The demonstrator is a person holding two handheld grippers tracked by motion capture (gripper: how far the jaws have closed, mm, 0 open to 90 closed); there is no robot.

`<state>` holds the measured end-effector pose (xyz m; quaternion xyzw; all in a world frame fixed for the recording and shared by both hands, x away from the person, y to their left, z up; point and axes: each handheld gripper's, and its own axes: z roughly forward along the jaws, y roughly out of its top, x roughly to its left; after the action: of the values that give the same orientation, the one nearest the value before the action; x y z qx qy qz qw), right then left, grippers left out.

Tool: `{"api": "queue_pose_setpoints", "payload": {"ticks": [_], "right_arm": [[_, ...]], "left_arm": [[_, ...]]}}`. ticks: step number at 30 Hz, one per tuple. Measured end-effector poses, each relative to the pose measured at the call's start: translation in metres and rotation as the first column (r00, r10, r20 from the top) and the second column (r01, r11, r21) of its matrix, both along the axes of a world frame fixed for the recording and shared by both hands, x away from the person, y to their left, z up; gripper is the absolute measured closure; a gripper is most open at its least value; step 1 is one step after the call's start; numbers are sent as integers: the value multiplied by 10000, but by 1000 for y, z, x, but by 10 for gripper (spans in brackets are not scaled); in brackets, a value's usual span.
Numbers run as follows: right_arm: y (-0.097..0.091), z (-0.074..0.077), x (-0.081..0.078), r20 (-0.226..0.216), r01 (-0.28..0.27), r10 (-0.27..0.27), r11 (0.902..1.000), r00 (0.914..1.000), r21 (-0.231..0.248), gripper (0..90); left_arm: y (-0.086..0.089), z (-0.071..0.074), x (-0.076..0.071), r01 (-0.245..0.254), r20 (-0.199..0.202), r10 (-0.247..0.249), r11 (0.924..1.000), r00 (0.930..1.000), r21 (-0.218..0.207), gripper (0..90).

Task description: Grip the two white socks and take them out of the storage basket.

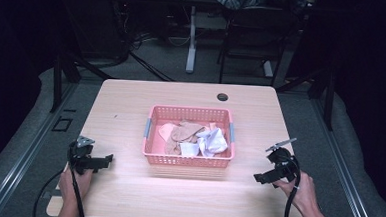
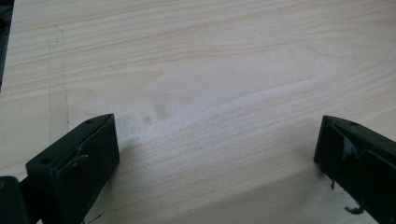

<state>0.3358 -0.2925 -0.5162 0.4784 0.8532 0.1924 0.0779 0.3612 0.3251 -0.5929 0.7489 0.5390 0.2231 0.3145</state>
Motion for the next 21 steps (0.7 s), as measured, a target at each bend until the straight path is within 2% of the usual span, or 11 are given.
{"api": "queue_pose_setpoints", "payload": {"ticks": [5,13,21], "right_arm": [[10,15,6,-37,-113,114,9998,9999,166,4],[30,39,18,-84,-484,483,9988,9988,-120,13],[54,59,36,-378,-868,852,9954,9956,-409,18]], "left_arm": [[0,0,0,6,-40,-6,10000,10000,28,0],[0,0,0,5,-44,-5,10000,10000,33,0],[-1,0,0,-10,-30,10,10000,10000,8,0]]}}
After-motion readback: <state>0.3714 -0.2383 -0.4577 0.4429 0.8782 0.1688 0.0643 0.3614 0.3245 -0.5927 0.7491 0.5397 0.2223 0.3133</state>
